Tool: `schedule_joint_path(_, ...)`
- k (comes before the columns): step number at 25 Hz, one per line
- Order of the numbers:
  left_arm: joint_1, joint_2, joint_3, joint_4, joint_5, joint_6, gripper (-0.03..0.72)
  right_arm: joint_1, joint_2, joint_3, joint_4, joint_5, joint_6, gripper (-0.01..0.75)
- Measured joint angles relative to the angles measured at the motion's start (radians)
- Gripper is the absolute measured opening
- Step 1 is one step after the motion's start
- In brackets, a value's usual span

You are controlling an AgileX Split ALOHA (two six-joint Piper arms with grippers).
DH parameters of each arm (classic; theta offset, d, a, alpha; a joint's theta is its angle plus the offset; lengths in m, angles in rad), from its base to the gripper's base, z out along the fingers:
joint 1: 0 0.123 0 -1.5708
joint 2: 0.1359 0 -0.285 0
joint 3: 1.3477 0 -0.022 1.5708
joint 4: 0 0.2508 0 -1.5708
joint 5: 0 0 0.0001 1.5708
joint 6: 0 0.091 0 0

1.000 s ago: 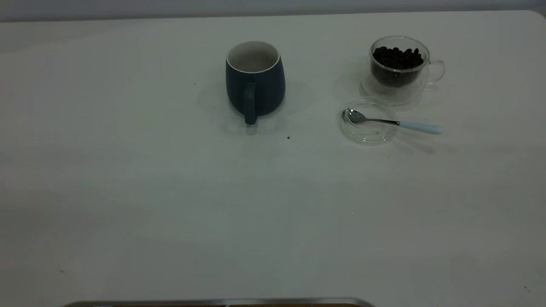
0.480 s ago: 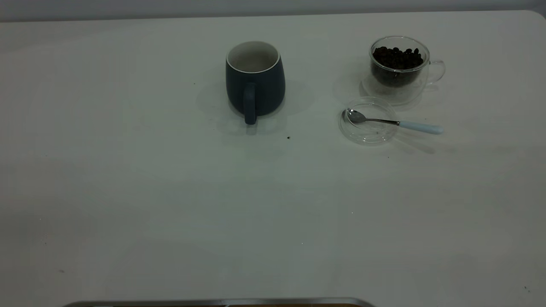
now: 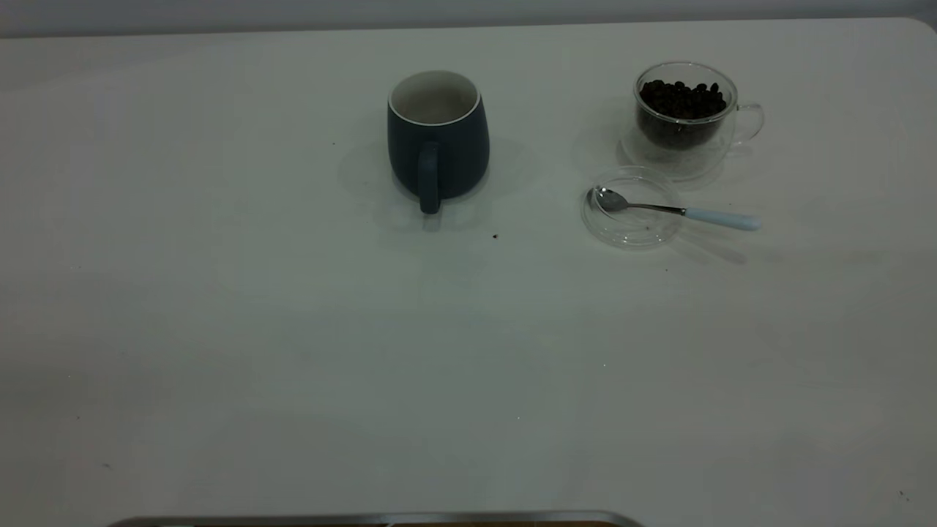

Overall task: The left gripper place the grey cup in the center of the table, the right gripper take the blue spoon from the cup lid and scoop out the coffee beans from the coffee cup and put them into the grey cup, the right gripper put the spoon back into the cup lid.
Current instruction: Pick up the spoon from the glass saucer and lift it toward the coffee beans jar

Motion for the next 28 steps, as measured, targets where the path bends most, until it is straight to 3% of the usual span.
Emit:
schedule_joint_path(11, 0.000, 0.000, 0.000, 0.000, 0.000, 0.000, 0.495, 0.000, 0.002, -0.002, 0.007, -0.002, 0.042, 0.576)
schedule_joint_path(15, 0.000, 0.000, 0.000, 0.000, 0.000, 0.000, 0.495, 0.000, 0.093, -0.046, 0.007, -0.062, 0.060, 0.583)
schedule_joint_path(21, 0.000, 0.000, 0.000, 0.000, 0.000, 0.000, 0.495, 0.000, 0.454, -0.140, 0.010, -0.264, 0.114, 0.597)
schedule_joint_path(28, 0.000, 0.000, 0.000, 0.000, 0.000, 0.000, 0.495, 0.000, 0.892, -0.144, 0.197, -0.633, 0.082, 0.598)
